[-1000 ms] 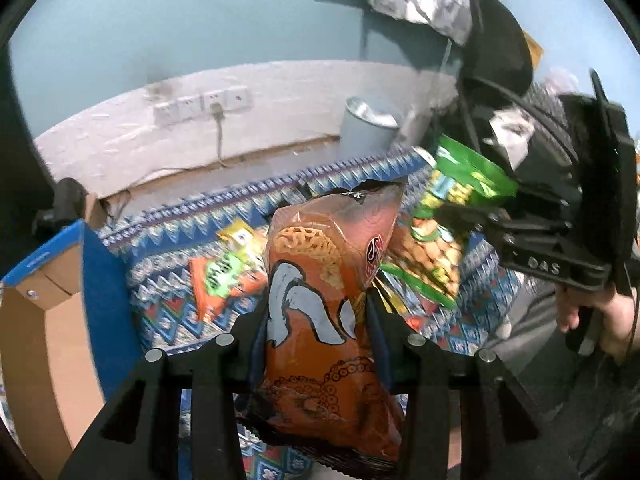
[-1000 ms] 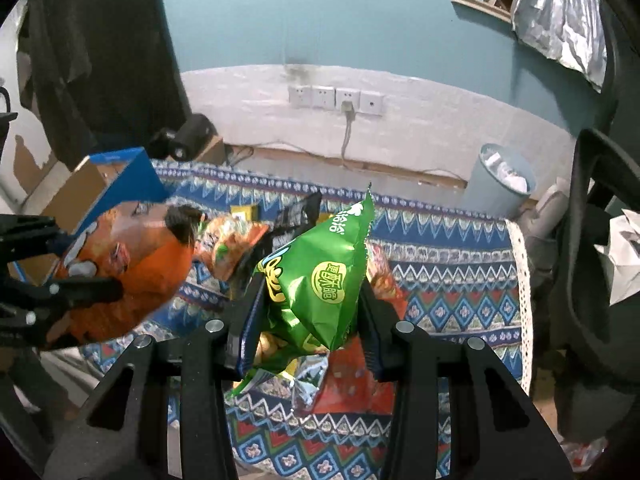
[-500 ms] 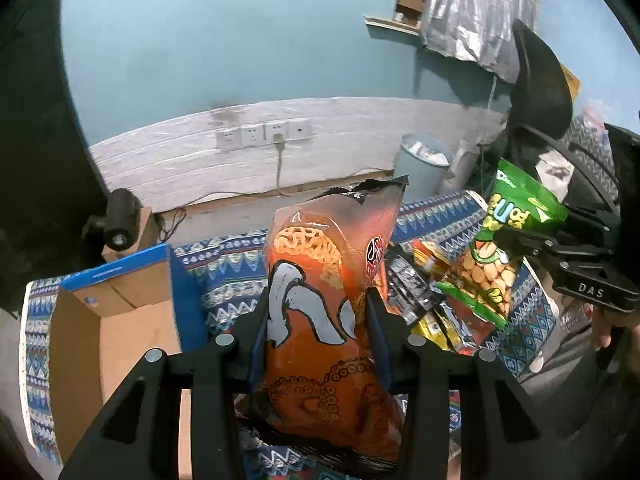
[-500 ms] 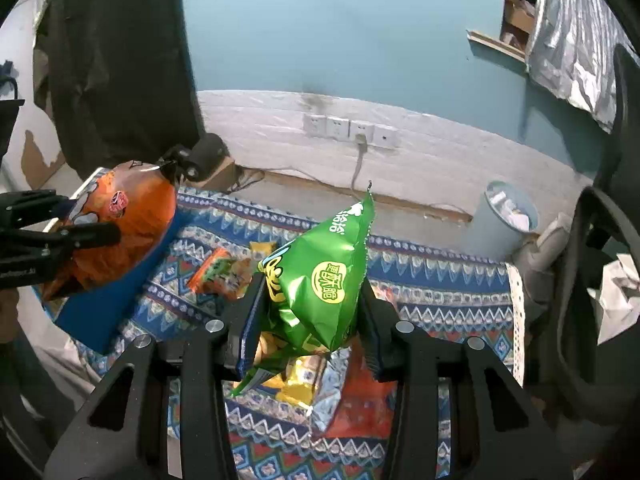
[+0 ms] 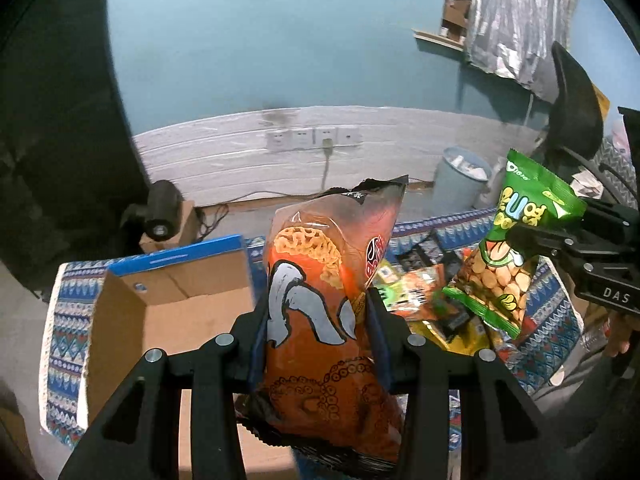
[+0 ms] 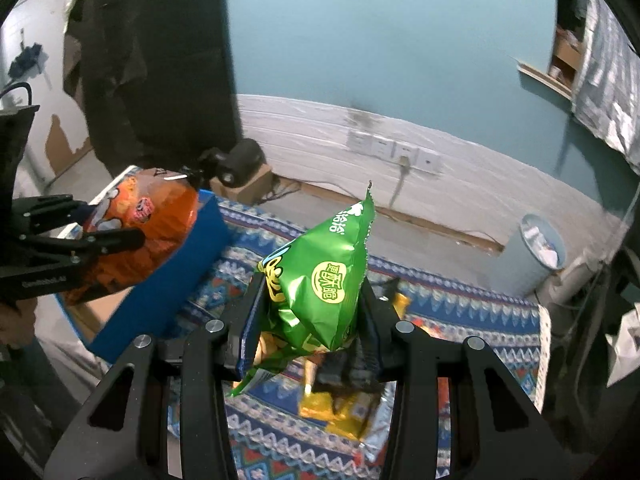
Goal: Organize snacks
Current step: 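Lift orange puff bag with left tool while right tool lifts green peanut bag toward box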
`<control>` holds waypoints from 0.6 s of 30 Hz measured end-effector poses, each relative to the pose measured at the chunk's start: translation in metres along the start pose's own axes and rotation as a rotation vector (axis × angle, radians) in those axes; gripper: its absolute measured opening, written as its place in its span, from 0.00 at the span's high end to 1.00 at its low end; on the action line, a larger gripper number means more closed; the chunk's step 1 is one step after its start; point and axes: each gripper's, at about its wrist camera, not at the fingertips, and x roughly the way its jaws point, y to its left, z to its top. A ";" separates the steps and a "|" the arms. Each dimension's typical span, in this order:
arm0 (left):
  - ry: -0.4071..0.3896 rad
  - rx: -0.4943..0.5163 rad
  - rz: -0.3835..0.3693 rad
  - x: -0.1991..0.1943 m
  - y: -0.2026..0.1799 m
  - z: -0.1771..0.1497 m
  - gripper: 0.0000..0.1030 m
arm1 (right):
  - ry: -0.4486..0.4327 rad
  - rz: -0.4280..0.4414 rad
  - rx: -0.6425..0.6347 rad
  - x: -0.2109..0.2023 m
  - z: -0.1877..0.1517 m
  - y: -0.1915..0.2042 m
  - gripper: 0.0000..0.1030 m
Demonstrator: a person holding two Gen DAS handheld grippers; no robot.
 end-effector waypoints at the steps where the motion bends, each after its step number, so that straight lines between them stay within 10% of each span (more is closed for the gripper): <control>1: 0.000 -0.007 0.003 -0.001 0.004 -0.001 0.57 | 0.000 0.007 -0.006 0.002 0.002 0.004 0.60; 18: 0.030 -0.149 0.131 -0.011 0.089 -0.029 0.57 | 0.030 0.130 -0.120 0.047 0.038 0.093 0.60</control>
